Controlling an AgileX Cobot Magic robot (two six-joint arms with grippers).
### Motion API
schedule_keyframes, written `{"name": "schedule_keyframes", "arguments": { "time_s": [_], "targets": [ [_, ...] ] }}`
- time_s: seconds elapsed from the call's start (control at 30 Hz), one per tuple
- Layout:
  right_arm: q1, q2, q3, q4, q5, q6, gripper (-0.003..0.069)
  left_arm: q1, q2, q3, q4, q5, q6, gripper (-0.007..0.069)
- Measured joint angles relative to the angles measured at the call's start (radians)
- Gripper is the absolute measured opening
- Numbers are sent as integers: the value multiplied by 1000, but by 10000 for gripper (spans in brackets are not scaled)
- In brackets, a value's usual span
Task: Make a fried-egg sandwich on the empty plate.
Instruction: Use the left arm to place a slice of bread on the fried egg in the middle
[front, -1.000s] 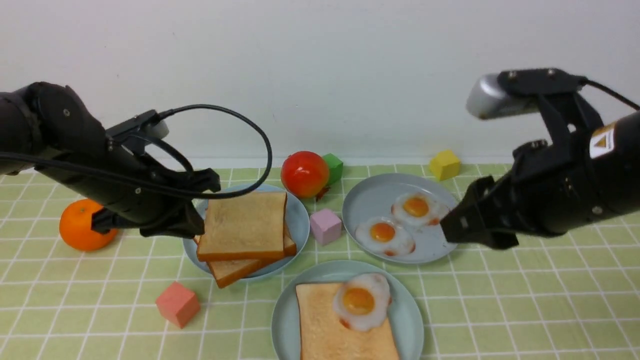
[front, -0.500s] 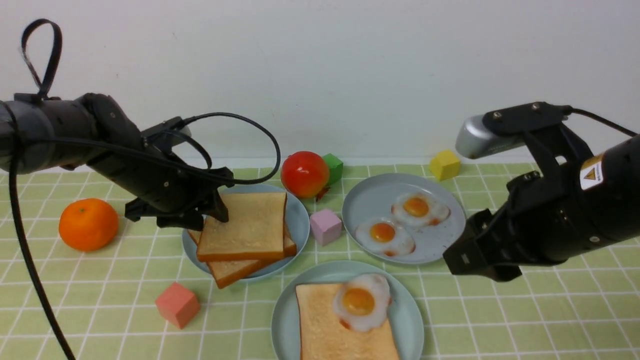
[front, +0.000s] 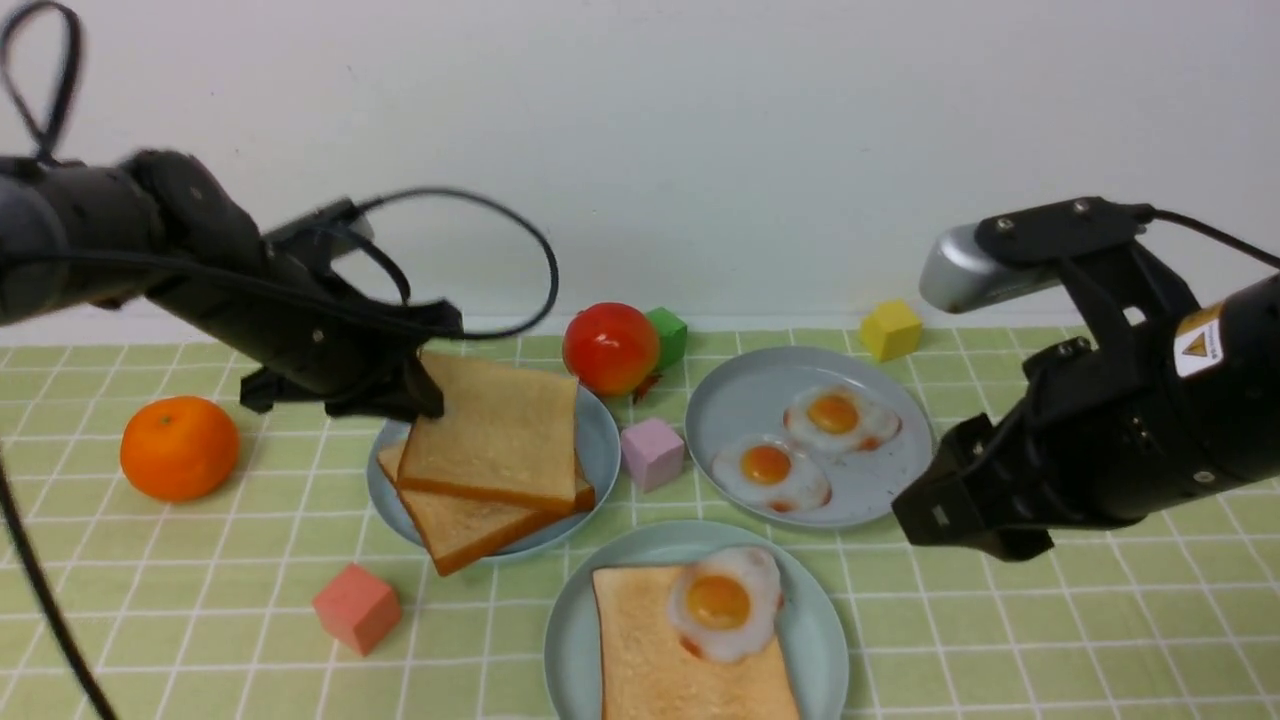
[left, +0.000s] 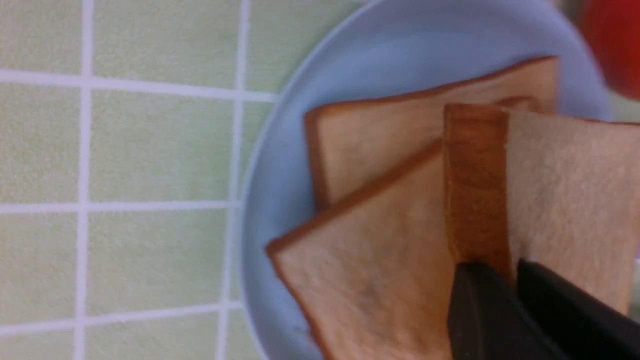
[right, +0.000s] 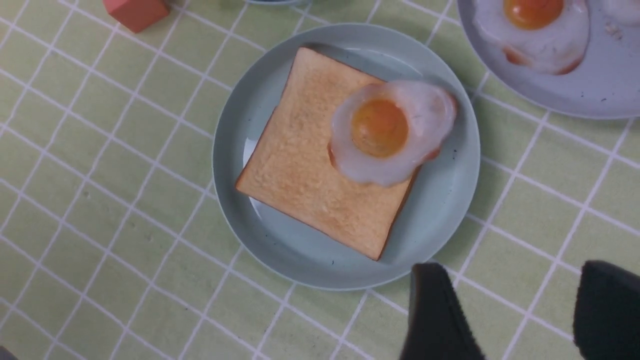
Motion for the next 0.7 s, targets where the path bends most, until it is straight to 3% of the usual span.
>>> {"name": "schedule_keyframes", "arguments": {
  "time_s": [0.13, 0.3, 0.47, 0.7],
  "targets": [
    [0, -22, 0, -3, 5, 0, 392, -93, -175, 153, -187, -23, 65, 53],
    [0, -29, 0, -3, 17, 0, 392, -271, -250, 365, -411, -180, 155, 53],
    [1, -29, 0, -3, 23, 3, 392, -377, -188, 424, -508, -309, 171, 52],
    [1, -31, 0, -4, 25, 22, 392, -413, -74, 425, -566, -395, 171, 67]
  ]
}}
